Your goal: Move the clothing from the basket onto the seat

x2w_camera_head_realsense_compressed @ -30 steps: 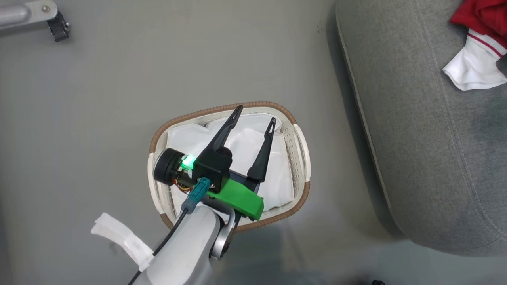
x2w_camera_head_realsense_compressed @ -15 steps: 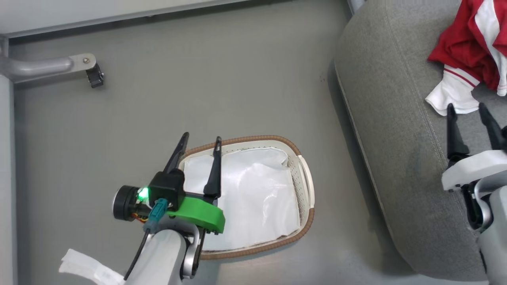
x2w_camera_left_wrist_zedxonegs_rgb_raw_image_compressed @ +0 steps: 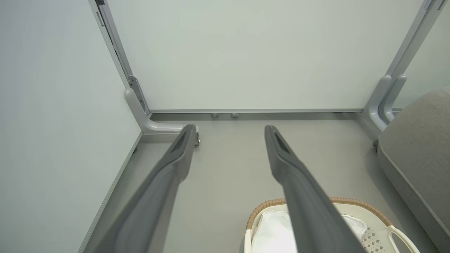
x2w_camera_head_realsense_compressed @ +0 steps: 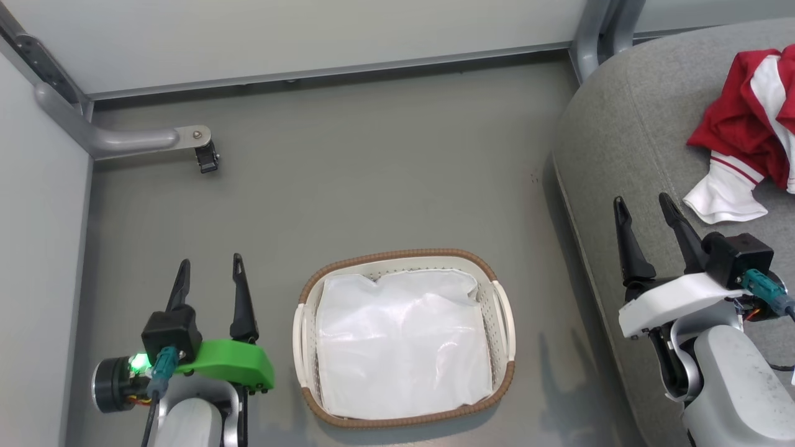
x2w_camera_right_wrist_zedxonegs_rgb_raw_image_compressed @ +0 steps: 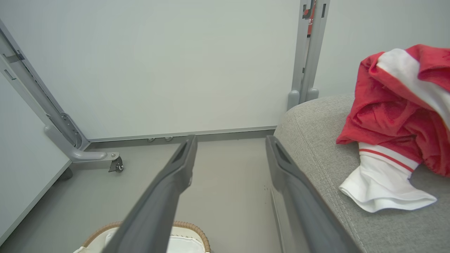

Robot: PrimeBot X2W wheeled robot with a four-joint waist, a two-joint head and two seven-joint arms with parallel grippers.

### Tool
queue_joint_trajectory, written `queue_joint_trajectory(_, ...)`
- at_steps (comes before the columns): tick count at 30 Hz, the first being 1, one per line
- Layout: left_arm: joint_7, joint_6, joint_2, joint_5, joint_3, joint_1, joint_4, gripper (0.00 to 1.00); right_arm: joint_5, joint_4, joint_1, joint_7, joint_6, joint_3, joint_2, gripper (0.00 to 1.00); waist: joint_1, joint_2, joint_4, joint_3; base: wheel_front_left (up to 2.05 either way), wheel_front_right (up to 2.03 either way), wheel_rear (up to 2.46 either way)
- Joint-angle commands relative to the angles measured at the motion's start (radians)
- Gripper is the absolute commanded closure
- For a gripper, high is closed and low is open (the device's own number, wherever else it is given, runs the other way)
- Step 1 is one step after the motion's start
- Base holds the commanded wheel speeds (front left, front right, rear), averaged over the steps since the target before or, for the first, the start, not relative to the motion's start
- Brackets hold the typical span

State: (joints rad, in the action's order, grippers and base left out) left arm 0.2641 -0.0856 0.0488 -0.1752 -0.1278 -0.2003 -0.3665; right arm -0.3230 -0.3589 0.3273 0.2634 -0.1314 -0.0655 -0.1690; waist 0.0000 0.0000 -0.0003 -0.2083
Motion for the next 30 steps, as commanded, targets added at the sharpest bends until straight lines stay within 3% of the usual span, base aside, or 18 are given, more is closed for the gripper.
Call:
queue_joint_trajectory(1,0.0,0.008,0.004,0.007,0.019,0.026,0.001,0.0,0.003,0.005,-0.023,0.001,0.001,0.002,0.001,0.0,0.0,0.0,0.018,0.028,0.0,0.0,0.0)
queue_joint_trajectory(7,0.0,0.029,0.004,0.008,0.078,0.094,0.039,0.0,0.008,0.014,-0.066,0.001,0.001,-0.006,0.018,0.0,0.0,0.0,0.017,0.067,0.0,0.0,0.0)
queue_joint_trajectory(17,0.0,0.041,0.004,-0.039,0.09,0.201,0.059,0.0,0.007,-0.003,-0.145,0.002,0.001,-0.018,0.037,0.0,0.0,0.0,0.008,0.128,0.0,0.0,0.0)
queue_joint_trajectory(25,0.0,0.076,0.004,-0.077,0.098,0.234,0.046,0.0,0.012,-0.005,-0.184,0.002,0.001,-0.024,0.042,0.0,0.0,0.0,0.013,0.16,0.0,0.0,0.0)
queue_joint_trajectory(26,0.0,0.076,0.0,-0.076,0.095,0.218,0.044,1.0,0.008,-0.005,-0.175,0.0,0.0,-0.025,0.043,1.0,0.0,0.0,0.012,0.159,0.0,0.0,0.0)
queue_joint_trajectory(30,-0.003,0.077,-0.004,-0.081,0.095,0.219,0.011,1.0,0.001,-0.03,-0.187,-0.003,0.0,-0.026,0.054,1.0,0.0,0.0,0.013,0.161,0.0,0.0,0.0)
